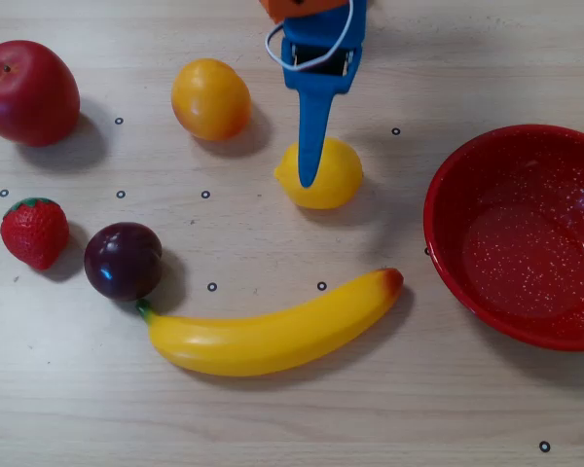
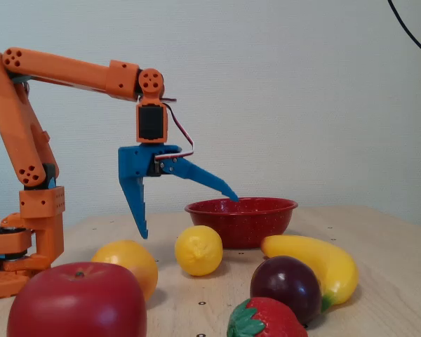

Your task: Put the lemon in the red bowl.

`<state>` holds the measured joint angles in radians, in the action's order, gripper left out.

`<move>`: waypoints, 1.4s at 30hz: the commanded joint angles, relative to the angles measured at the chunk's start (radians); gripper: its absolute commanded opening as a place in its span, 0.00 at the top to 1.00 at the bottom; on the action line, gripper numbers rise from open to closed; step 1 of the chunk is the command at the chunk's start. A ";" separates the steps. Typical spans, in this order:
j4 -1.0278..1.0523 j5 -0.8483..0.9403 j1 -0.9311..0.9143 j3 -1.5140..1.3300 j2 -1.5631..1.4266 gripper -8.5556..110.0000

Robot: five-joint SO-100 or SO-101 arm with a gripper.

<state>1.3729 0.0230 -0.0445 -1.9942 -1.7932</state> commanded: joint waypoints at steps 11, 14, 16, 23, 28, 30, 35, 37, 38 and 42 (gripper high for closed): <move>-0.146 -0.046 0.012 0.138 0.135 0.38; -0.170 -0.048 0.014 0.146 0.166 0.38; -0.172 -0.041 0.011 0.156 0.186 0.38; -0.176 -0.021 0.009 0.170 0.230 0.38; -0.195 -0.012 0.009 0.164 0.250 0.38; -0.206 -0.009 0.009 0.161 0.258 0.38; -0.255 -0.011 0.008 0.147 0.276 0.38; -0.265 -0.011 0.008 0.147 0.288 0.38; -0.272 -0.011 0.008 0.147 0.295 0.38; -0.288 -0.012 0.005 0.152 0.318 0.38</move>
<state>1.1137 -0.0046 -0.0445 -1.9098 -1.4389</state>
